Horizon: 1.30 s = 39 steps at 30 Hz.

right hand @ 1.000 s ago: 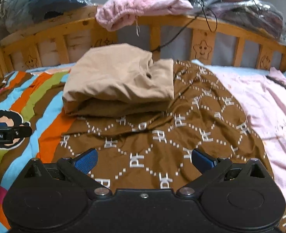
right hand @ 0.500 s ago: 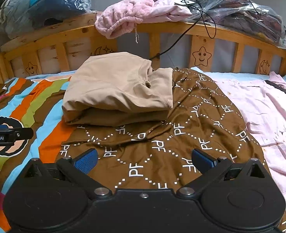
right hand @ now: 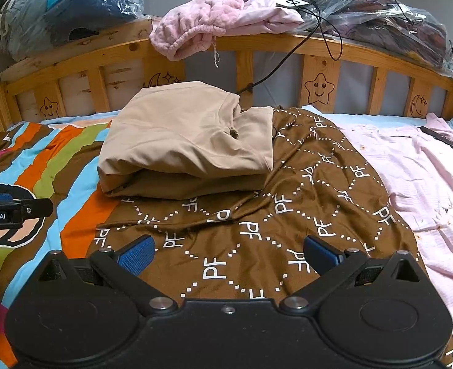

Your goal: Fold large clothes

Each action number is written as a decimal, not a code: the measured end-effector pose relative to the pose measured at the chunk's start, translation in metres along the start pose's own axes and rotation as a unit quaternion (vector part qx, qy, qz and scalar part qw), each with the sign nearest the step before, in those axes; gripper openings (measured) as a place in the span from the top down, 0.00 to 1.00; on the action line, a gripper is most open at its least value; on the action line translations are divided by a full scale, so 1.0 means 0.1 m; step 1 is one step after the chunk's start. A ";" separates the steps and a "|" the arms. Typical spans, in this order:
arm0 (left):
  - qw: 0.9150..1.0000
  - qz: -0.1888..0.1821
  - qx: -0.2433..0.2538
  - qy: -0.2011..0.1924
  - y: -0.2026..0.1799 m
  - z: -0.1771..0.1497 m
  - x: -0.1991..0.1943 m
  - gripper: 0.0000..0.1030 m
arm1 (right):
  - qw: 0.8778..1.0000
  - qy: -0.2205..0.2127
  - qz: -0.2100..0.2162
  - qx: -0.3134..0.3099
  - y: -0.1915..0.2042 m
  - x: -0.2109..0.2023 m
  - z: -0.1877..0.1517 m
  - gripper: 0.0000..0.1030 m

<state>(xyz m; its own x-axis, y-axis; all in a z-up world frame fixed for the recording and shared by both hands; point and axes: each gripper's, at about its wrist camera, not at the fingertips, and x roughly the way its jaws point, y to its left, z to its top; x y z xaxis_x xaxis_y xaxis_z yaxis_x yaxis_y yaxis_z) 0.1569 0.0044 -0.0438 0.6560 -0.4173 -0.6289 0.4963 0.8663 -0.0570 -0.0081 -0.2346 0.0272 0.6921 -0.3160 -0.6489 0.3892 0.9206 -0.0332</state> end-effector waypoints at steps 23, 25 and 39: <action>1.000 0.001 0.000 0.000 -0.01 -0.02 0.00 0.01 | 1.000 0.004 -0.002 -0.002 0.00 0.02 0.00 0.01; 1.000 0.002 0.000 -0.001 -0.02 -0.02 0.00 0.01 | 1.000 0.004 -0.002 -0.002 0.01 0.02 0.00 0.01; 1.000 0.004 -0.002 0.002 -0.05 -0.01 0.01 0.01 | 1.000 0.005 -0.003 -0.001 -0.01 0.03 0.00 0.01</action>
<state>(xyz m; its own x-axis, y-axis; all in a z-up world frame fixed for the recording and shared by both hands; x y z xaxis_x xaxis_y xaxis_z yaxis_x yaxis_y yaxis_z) 0.1545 0.0003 -0.0454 0.6578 -0.4098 -0.6319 0.4887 0.8707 -0.0558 -0.0063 -0.2361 0.0246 0.6841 -0.3191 -0.6559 0.3924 0.9190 -0.0379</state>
